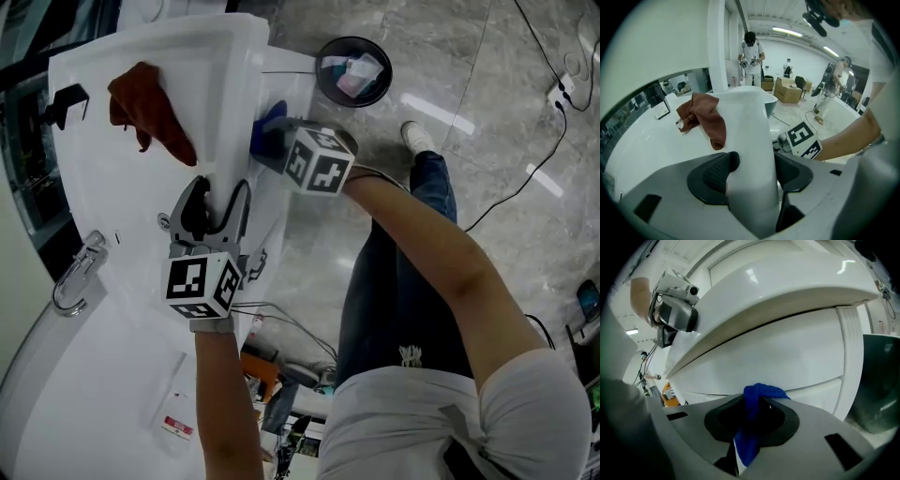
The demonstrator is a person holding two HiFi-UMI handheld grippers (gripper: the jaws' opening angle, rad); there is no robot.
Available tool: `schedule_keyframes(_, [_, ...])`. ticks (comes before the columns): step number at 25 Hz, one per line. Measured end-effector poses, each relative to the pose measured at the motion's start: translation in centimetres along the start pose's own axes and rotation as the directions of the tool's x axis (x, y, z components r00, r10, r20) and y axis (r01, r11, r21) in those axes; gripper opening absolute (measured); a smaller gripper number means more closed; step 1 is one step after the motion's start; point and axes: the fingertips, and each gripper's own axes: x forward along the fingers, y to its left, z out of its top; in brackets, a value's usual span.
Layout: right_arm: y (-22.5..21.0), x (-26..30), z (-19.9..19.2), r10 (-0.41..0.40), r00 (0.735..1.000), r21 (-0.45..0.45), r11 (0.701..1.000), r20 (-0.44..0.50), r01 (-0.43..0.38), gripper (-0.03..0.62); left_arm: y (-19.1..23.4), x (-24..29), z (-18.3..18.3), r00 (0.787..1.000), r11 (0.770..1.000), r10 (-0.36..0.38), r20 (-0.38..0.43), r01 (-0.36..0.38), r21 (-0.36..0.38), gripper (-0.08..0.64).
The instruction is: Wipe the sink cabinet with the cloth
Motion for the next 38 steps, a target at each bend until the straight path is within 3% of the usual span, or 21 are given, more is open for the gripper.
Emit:
schedule_keyframes(4, [-0.5, -0.2, 0.0, 0.017, 1.000, 0.034, 0.999, 0.023, -0.018, 0.072, 0.0, 0.0, 0.0, 1.000, 1.000, 0.001, 0.000, -0.001, 0.000, 0.268])
schedule_keyframes(11, [-2.6, -1.0, 0.1, -0.044, 0.996, 0.150, 0.988, 0.083, 0.031, 0.072, 0.0, 0.0, -0.1, 1.000, 1.000, 0.000, 0.000, 0.000, 0.000, 0.268])
schedule_keyframes(13, [-3.7, -1.3, -0.3, -0.088, 0.992, 0.204, 0.977, 0.085, 0.069, 0.072, 0.0, 0.0, 0.0, 1.000, 1.000, 0.000, 0.001, 0.000, 0.001, 0.268])
schedule_keyframes(16, [-6.2, -1.1, -3.1, -0.179, 0.984, 0.306, 0.938, 0.017, 0.165, 0.072, 0.0, 0.0, 0.0, 1.000, 1.000, 0.000, 0.000, 0.000, 0.002, 0.268])
schedule_keyframes(18, [-7.1, -0.1, -5.0, -0.176, 0.984, 0.354, 0.919, -0.023, 0.173, 0.072, 0.0, 0.0, 0.0, 1.000, 1.000, 0.001, 0.000, -0.001, 0.001, 0.268])
schedule_keyframes(25, [-6.2, 3.2, -8.1, -0.081, 0.993, 0.386, 0.916, -0.086, 0.108, 0.072, 0.0, 0.0, -0.1, 1.000, 1.000, 0.002, -0.005, -0.002, 0.003, 0.268])
schedule_keyframes(28, [-5.4, 3.6, -8.4, -0.092, 0.989, 0.377, 0.917, -0.111, 0.128, 0.072, 0.0, 0.1, -0.1, 1.000, 1.000, 0.004, -0.004, -0.004, 0.003, 0.268])
schedule_keyframes(34, [-3.9, 3.4, -7.3, -0.112, 0.985, 0.251, 0.958, -0.131, 0.142, 0.072, 0.1, 0.0, -0.1, 1.000, 1.000, 0.002, -0.005, -0.002, 0.002, 0.268])
schedule_keyframes(38, [-2.1, 3.2, -6.4, -0.098, 0.990, 0.237, 0.964, -0.105, 0.120, 0.072, 0.0, 0.0, -0.1, 1.000, 1.000, 0.003, -0.006, -0.003, 0.001, 0.268])
